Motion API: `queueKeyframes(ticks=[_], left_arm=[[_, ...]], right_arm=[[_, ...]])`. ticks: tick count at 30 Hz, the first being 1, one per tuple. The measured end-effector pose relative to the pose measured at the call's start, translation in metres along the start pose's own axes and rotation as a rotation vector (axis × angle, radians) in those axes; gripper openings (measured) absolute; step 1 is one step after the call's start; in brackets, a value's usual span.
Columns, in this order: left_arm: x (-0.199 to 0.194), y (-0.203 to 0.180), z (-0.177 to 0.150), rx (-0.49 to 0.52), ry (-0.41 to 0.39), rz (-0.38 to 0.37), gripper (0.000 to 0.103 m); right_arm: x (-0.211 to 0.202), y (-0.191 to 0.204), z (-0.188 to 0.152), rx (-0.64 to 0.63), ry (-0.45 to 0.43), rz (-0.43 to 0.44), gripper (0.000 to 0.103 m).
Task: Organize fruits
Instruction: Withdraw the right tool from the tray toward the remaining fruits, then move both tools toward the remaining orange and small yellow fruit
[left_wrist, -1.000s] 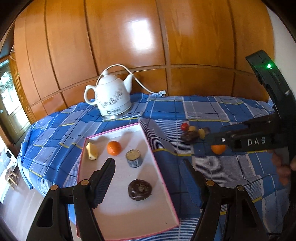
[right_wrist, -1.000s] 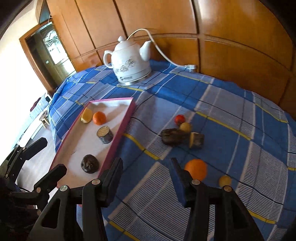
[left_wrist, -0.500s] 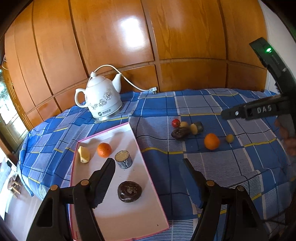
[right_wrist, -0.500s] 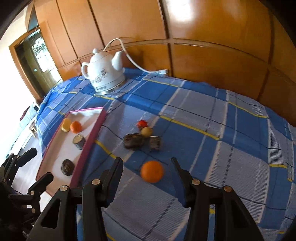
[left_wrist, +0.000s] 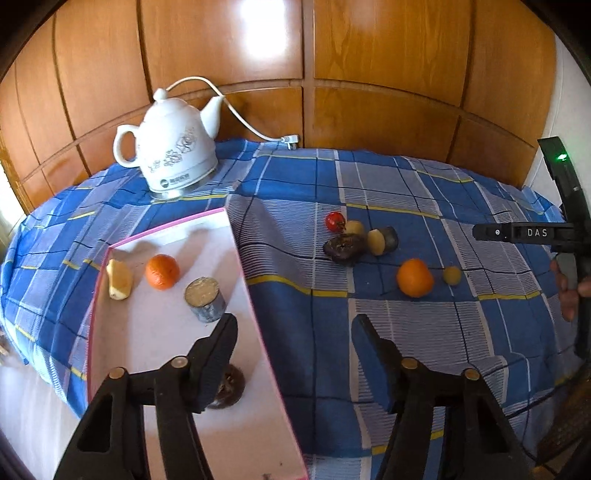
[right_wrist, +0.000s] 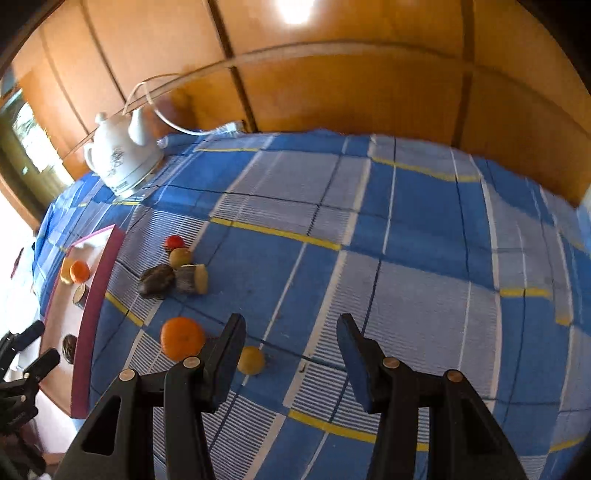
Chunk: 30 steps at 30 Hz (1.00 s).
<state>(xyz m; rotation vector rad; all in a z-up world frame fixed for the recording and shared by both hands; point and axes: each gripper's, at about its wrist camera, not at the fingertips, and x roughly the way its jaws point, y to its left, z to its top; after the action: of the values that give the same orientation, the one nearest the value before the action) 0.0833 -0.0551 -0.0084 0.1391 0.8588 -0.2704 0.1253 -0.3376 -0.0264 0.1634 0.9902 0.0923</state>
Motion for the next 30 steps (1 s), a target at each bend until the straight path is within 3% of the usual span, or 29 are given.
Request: queueKeyframes(ticks=[3, 9, 14, 22, 30], left_arm=[[0.011, -0.006, 0.010, 0.018, 0.019, -0.027, 0.055], [0.041, -0.014, 0.029, -0.013, 0.090, -0.096, 0.054], [0.061, -0.019, 0.039, -0.023, 0.120, -0.098, 0.055], [0.085, -0.023, 0.053, -0.035, 0.150, -0.111, 0.058], [0.104, -0.028, 0.063, -0.016, 0.158, -0.111, 0.059]], right_arm=[[-0.001, 0.002, 0.001, 0.001, -0.001, 0.029, 0.052], [0.000, 0.010, 0.001, -0.004, 0.009, 0.061, 0.052], [-0.003, 0.001, 0.003, 0.045, 0.006, 0.058, 0.052], [-0.015, -0.037, 0.007, 0.241, -0.038, 0.059, 0.052], [-0.016, -0.045, 0.008, 0.290, -0.040, 0.073, 0.052]])
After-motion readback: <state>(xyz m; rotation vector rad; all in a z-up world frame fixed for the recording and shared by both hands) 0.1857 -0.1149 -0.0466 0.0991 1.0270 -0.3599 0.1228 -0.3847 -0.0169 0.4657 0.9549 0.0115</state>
